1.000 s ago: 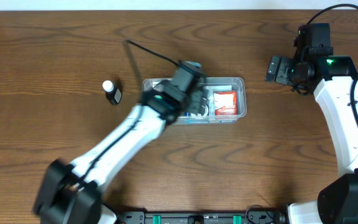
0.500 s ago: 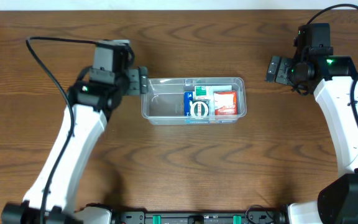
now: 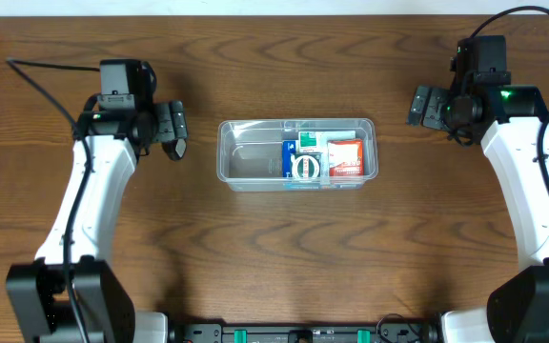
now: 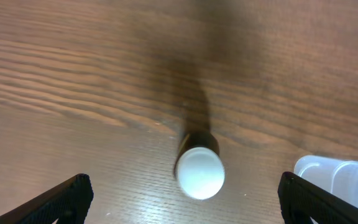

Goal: Pack container
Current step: 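Withdraw the left gripper left and lower it over the brown bottle, then close the left gripper on the white-capped brown bottle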

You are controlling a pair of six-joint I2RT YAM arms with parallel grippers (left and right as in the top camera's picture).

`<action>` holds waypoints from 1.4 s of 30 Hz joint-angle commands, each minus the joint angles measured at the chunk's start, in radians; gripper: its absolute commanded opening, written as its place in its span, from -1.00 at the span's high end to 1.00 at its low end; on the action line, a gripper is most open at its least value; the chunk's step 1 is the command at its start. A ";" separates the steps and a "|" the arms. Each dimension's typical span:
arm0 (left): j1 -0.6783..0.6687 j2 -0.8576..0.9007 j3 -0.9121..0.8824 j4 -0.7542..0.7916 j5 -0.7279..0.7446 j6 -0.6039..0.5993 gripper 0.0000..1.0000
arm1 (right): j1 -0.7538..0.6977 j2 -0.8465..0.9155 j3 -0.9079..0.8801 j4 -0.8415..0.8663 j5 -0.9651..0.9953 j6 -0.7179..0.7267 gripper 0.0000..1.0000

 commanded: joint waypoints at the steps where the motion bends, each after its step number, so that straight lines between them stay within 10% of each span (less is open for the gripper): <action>1: 0.002 0.059 -0.003 0.008 0.037 0.049 -0.92 | -0.001 0.003 0.008 -0.002 0.008 0.006 -0.98; 11: 0.002 0.166 -0.003 0.035 0.036 0.049 -0.89 | -0.001 0.003 0.008 -0.002 0.008 0.006 -0.99; 23: 0.002 0.176 -0.003 0.051 0.037 0.045 0.23 | -0.001 0.003 0.008 -0.002 0.008 0.006 -0.98; 30: 0.002 0.176 -0.003 0.040 0.037 0.041 0.50 | -0.001 0.003 0.008 -0.002 0.008 0.006 -0.99; 42: 0.000 0.000 0.004 0.006 0.037 0.041 0.51 | -0.001 0.003 0.008 -0.002 0.008 0.006 -0.99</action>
